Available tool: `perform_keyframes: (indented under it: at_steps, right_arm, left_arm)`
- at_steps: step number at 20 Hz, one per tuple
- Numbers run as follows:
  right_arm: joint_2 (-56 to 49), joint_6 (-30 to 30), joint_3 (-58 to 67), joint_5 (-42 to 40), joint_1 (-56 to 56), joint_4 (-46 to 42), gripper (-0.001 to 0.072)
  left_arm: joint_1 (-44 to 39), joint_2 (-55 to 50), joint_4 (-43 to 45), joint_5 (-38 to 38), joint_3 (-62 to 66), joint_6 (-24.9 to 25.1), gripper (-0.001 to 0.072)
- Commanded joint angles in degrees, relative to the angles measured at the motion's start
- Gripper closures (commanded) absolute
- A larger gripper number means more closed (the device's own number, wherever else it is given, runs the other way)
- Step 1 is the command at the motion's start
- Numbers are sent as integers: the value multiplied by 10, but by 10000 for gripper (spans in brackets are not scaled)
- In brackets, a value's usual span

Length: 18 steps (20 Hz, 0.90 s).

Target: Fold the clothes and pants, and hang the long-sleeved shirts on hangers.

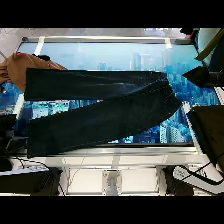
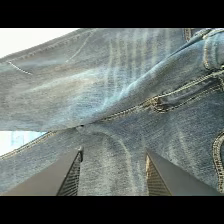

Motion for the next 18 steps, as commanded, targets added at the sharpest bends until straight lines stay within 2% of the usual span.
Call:
perform_keyframes:
  at_steps: [1,3,6,8,13,18]
  right_arm:
    - [0,0,0,-1,0,-18,280]
    - [0,1,0,0,0,-19,280]
    - [0,11,0,0,0,-18,280]
    - [0,11,0,0,0,-18,281]
    - [0,15,0,2,0,-13,281]
    - [0,15,0,1,0,-12,280]
  left_arm:
    - [10,10,-74,-48,91,-24,83]
    - [6,8,-42,-32,92,-43,85]
    - [10,-3,43,-30,77,-38,84]
    - [17,-11,37,-15,68,-35,84]
    - [17,-18,33,29,26,13,84]
    - [17,-18,24,65,-21,15,84]
